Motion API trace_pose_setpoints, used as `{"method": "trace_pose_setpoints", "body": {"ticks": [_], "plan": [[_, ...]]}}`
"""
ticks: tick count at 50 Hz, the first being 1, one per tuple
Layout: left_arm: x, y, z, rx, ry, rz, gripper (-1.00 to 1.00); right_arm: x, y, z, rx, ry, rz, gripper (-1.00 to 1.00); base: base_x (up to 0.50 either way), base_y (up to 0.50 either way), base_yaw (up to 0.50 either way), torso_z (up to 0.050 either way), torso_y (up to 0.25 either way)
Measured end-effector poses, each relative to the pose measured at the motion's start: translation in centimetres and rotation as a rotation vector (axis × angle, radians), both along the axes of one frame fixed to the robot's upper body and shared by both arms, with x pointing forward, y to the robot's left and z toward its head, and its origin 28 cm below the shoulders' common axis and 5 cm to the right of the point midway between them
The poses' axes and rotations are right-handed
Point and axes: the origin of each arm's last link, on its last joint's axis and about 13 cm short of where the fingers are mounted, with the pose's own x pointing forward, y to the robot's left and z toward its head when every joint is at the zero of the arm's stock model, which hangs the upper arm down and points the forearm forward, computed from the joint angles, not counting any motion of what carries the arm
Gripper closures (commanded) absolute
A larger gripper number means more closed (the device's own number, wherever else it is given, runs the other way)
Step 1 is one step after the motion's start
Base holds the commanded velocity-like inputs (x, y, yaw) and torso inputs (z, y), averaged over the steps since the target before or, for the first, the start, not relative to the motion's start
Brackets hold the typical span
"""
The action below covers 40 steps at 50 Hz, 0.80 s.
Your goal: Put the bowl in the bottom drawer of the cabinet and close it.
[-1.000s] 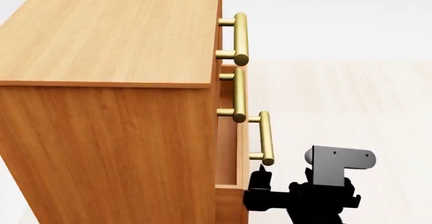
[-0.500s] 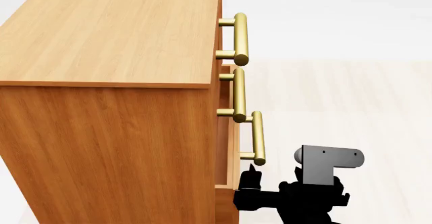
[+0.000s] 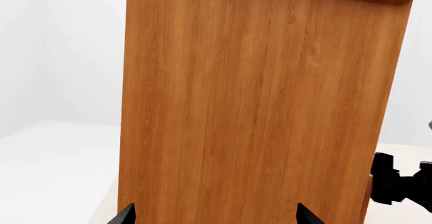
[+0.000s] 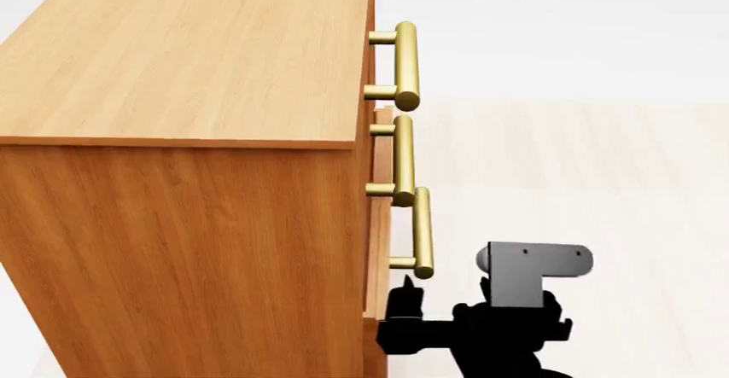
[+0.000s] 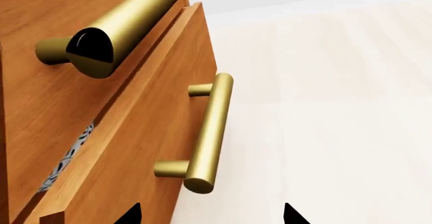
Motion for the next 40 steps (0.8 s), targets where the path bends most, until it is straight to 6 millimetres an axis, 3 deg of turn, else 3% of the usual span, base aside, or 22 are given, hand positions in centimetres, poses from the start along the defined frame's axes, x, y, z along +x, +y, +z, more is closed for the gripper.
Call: {"method": "trace_pose_setpoints", "body": {"ticks": [40], "plan": [[-0.03,0.04,-0.04,0.001,0.000,0.000,-1.00,-0.45,0.98,-0.36,-0.096,0.005,0.022,-1.00,0.00,0.00,0.00,-0.001,0.000]]}}
